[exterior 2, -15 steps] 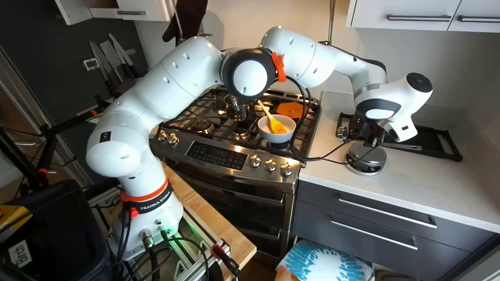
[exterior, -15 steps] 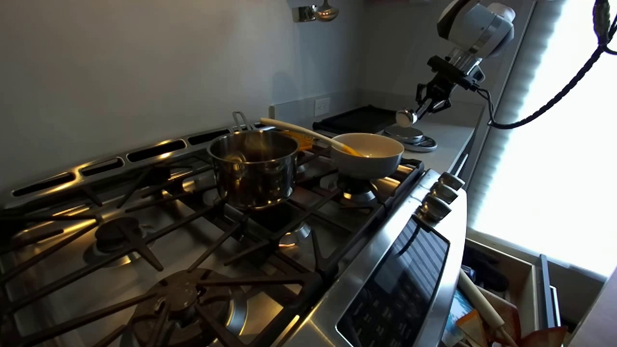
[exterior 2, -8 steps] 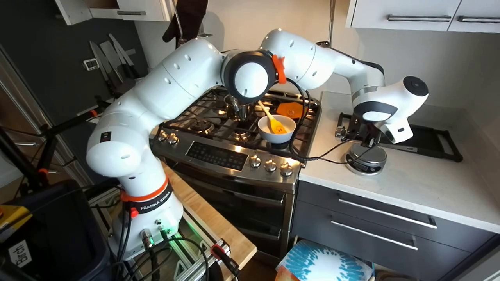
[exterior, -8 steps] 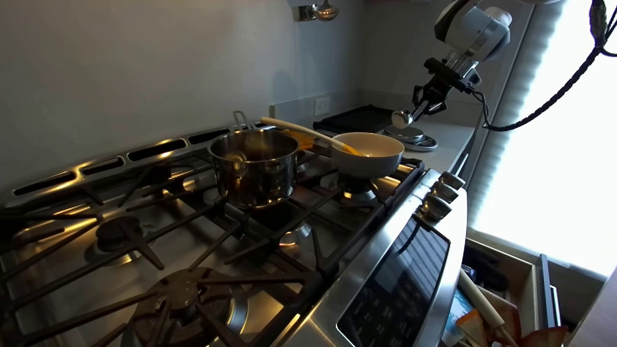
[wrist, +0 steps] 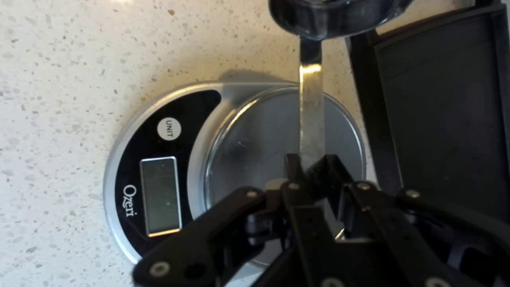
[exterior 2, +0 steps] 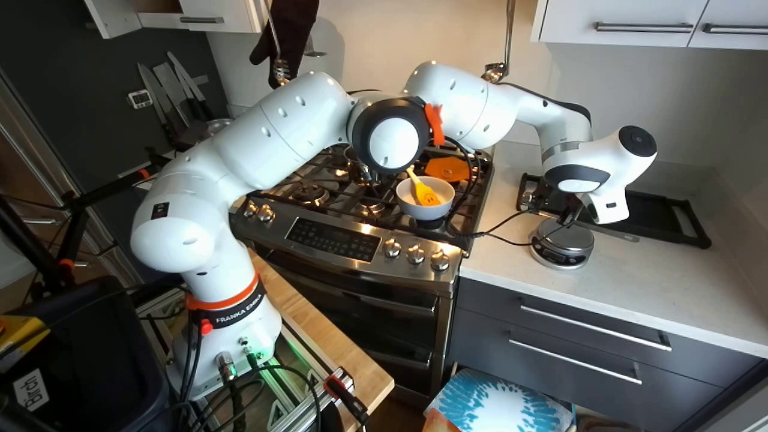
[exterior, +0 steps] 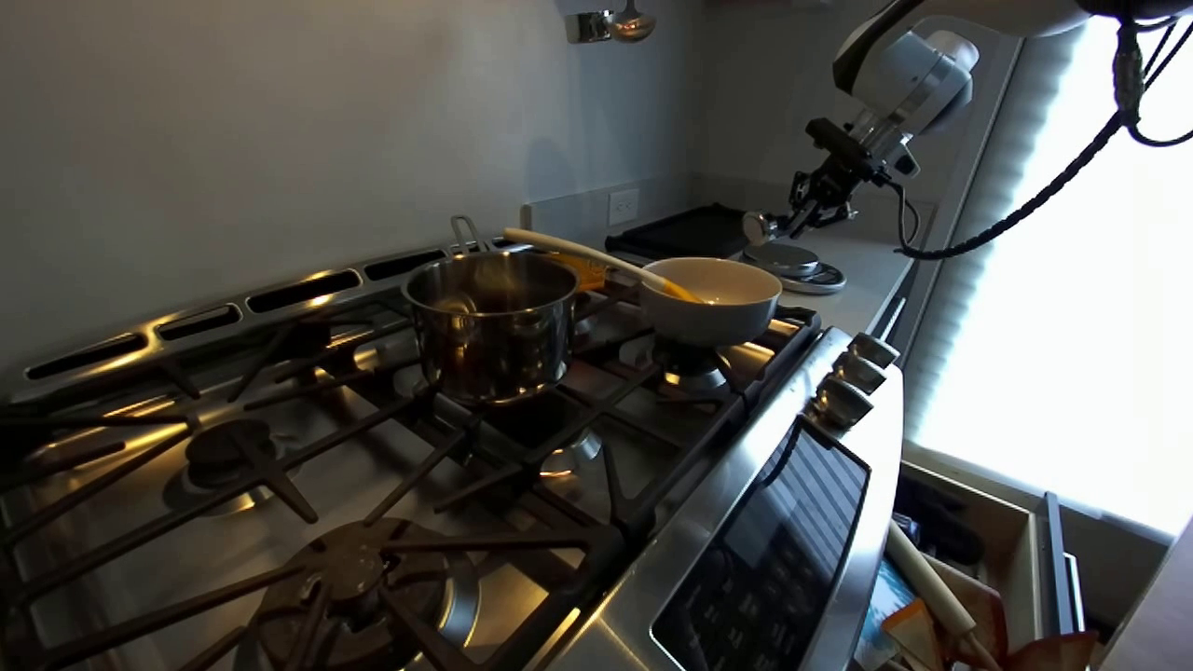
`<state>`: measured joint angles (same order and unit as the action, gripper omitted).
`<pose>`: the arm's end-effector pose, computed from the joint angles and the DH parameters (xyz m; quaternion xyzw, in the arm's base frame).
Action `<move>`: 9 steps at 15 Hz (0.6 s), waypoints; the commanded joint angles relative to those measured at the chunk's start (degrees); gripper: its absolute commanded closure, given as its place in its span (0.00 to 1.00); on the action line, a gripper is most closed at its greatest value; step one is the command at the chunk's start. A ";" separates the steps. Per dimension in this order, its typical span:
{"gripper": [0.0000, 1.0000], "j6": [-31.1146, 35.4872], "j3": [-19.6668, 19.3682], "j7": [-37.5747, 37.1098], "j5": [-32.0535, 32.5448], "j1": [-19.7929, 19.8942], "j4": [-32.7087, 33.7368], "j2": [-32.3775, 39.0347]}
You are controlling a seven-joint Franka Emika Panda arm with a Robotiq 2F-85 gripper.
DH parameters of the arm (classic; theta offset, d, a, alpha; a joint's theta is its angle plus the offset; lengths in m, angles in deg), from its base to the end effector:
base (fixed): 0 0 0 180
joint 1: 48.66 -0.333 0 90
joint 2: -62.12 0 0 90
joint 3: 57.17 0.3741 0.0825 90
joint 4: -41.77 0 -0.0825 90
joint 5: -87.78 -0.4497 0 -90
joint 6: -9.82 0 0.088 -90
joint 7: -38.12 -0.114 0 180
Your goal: Remove the serving spoon from the pot
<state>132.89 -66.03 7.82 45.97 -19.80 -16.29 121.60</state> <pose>0.7659 -0.4839 0.2244 -0.7155 0.6512 -0.0659 0.2441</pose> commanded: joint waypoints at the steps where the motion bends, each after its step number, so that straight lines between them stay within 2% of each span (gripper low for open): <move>1: 0.95 0.18 0.77 -4.80 0.08 1.68 4.53 3.65; 6: 0.95 0.76 1.39 -7.74 0.39 2.14 7.52 6.74; 9: 0.95 -0.03 0.31 -9.56 -0.19 1.79 12.02 9.26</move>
<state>133.34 -65.85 1.04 45.98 -18.72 -10.90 126.96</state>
